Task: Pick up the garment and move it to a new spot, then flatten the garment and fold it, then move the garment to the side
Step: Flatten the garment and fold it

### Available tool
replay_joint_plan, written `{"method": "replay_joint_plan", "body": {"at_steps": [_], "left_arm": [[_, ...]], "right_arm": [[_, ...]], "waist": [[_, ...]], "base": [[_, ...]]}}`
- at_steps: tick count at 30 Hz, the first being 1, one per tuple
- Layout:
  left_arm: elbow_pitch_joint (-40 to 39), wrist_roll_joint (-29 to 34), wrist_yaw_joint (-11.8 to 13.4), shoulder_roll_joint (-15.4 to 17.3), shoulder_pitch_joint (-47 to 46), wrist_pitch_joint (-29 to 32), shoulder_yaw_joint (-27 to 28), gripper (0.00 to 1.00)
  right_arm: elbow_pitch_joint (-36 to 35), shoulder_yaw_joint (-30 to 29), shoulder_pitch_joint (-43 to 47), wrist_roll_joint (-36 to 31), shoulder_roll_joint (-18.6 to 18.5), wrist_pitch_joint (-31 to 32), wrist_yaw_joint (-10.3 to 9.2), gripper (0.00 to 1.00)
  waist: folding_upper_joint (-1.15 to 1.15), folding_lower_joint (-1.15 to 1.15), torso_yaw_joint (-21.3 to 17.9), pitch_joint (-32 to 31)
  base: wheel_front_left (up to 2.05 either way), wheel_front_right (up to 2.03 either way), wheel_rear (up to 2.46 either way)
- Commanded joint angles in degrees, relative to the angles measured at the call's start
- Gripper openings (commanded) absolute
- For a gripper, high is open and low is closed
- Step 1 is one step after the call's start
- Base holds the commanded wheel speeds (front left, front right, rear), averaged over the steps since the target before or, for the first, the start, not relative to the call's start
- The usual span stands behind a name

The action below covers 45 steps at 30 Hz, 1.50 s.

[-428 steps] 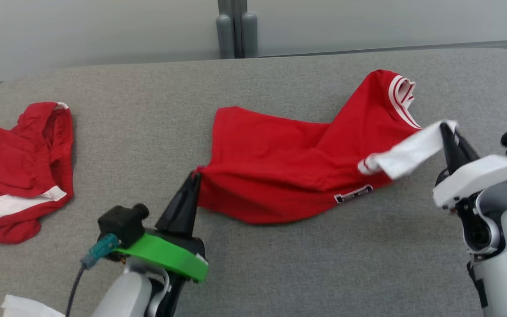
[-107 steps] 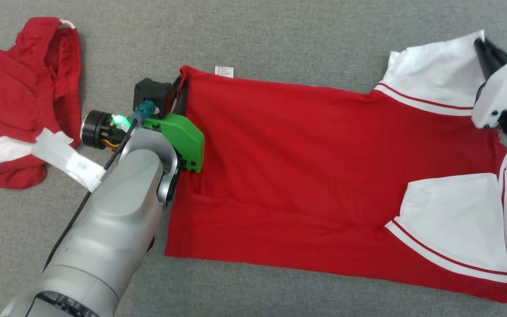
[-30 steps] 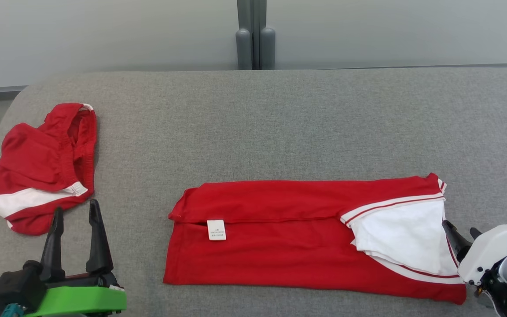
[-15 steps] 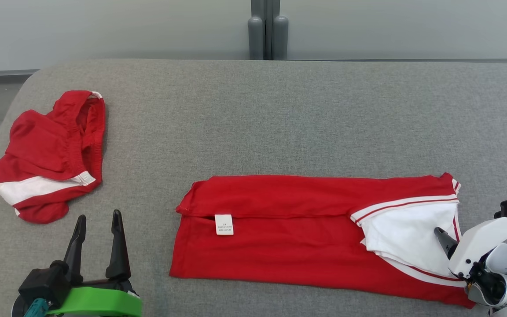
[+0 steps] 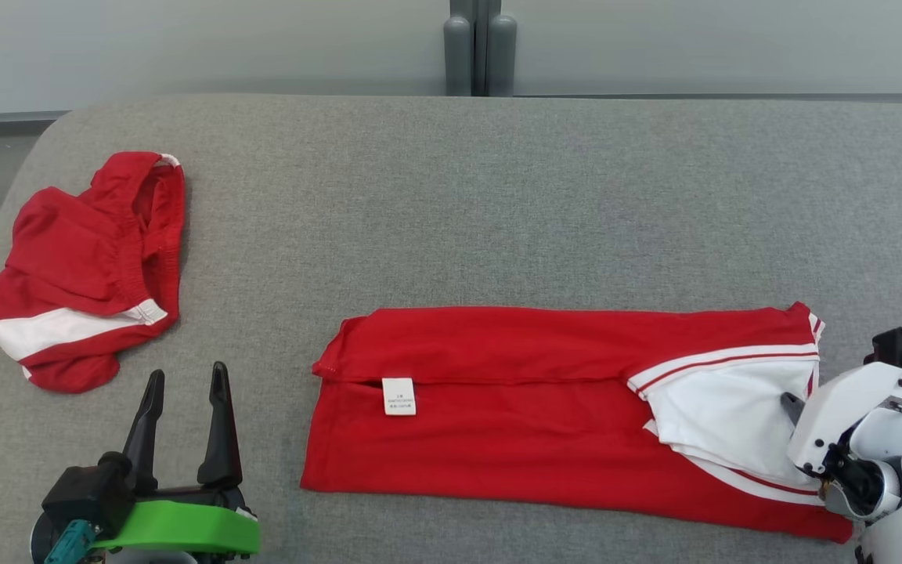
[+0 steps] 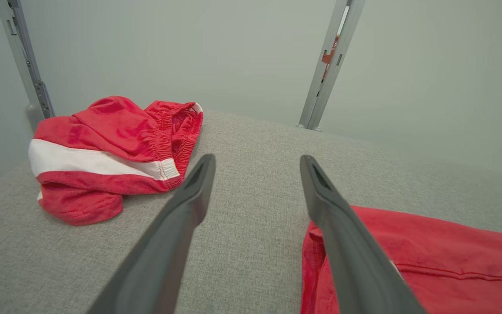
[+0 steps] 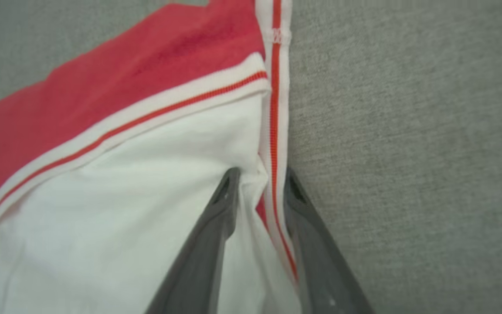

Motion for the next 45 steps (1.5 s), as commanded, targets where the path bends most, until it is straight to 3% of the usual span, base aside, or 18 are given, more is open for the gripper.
{"method": "replay_joint_plan", "body": {"at_steps": [1,9,17,23,28,34,40,45], "left_arm": [[-0.2,-0.2,-0.1,0.1,-1.1,0.0,0.4,1.0],[-1.0,-1.0,-0.1,0.1,-1.6,0.0,-0.1,1.0],[-1.4,-1.9,-0.1,0.1,-1.0,0.0,-0.6,1.0],[-0.9,-2.2,-0.1,0.1,-0.8,0.0,-0.9,1.0],[-0.6,-2.4,-0.1,0.1,-0.5,0.0,-1.6,1.0],[-0.2,-1.2,-0.1,0.1,-0.6,0.0,-2.4,1.0],[2.0,0.7,-0.1,0.1,-3.6,0.0,-3.9,1.0],[4.0,0.9,-0.1,0.1,-5.9,0.0,-6.2,1.0]], "right_arm": [[1.0,1.1,-0.6,-0.5,0.6,-0.2,0.01,0.0],[-3.9,-1.9,-2.9,-3.5,-3.1,0.0,-0.05,0.0],[-12.4,-12.1,0.7,-7.5,-6.8,2.4,-0.05,0.0],[-18.6,-14.7,3.0,-10.3,-5.7,5.2,-0.04,0.0],[-23.7,-7.9,4.5,-8.2,-3.2,6.9,-0.02,0.0],[-28.0,9.0,5.4,-4.5,0.0,8.5,-0.01,0.0],[-24.9,21.1,1.5,-3.0,2.0,8.6,0.0,0.0],[-19.4,27.4,-2.3,-2.0,3.8,7.0,0.0,0.0]], "waist": [[0.0,0.0,-0.4,0.4],[0.0,0.0,-2.7,0.8],[0.0,0.0,-4.2,0.5],[0.0,0.0,-4.4,-0.4],[0.0,0.0,-4.0,-1.4],[0.0,0.0,-2.5,-2.4],[0.0,0.0,-0.6,-2.2],[0.0,0.0,1.5,-1.9]], "base": [[0.0,0.0,0.0],[0.0,0.0,0.0],[0.0,0.0,0.0],[0.0,0.0,0.0],[0.0,0.0,0.0],[0.0,0.0,0.0],[0.0,0.0,0.0],[0.0,0.0,0.0]]}}
